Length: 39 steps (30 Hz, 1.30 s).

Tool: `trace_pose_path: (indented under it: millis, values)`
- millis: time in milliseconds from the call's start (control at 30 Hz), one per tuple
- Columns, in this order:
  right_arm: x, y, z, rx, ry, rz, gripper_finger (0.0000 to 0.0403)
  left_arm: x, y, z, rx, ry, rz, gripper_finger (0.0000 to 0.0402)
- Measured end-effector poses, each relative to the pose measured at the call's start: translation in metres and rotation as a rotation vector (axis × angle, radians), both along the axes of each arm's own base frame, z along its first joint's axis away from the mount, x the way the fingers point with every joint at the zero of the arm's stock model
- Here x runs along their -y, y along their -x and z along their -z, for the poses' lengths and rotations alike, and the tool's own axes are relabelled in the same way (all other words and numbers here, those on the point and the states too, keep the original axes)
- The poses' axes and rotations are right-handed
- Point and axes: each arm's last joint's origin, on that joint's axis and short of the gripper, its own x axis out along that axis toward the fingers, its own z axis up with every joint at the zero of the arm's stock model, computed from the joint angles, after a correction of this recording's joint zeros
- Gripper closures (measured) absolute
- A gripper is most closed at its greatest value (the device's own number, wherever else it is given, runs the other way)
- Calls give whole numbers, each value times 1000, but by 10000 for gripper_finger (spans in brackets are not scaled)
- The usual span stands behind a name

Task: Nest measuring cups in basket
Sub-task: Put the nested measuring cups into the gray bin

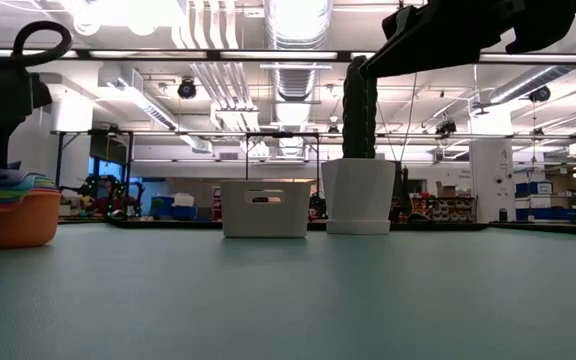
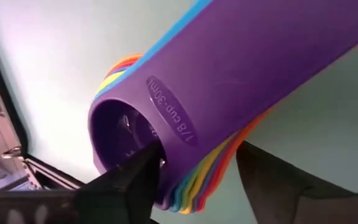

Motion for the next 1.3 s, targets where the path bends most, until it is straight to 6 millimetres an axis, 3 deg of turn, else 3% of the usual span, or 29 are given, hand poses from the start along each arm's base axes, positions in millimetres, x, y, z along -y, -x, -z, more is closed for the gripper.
trace_pose_path:
  millis: [367, 1067, 1300]
  values:
    - [0, 0, 0, 1, -6, 3, 335, 0, 0, 0, 7, -5, -5, 305]
    - [0, 0, 0, 0, -5, 3, 335, 9, -16, -24, 271, -11, -72, 311]
    - [0, 0, 0, 0, -5, 3, 335, 8, -11, -18, 203, 34, -141, 311]
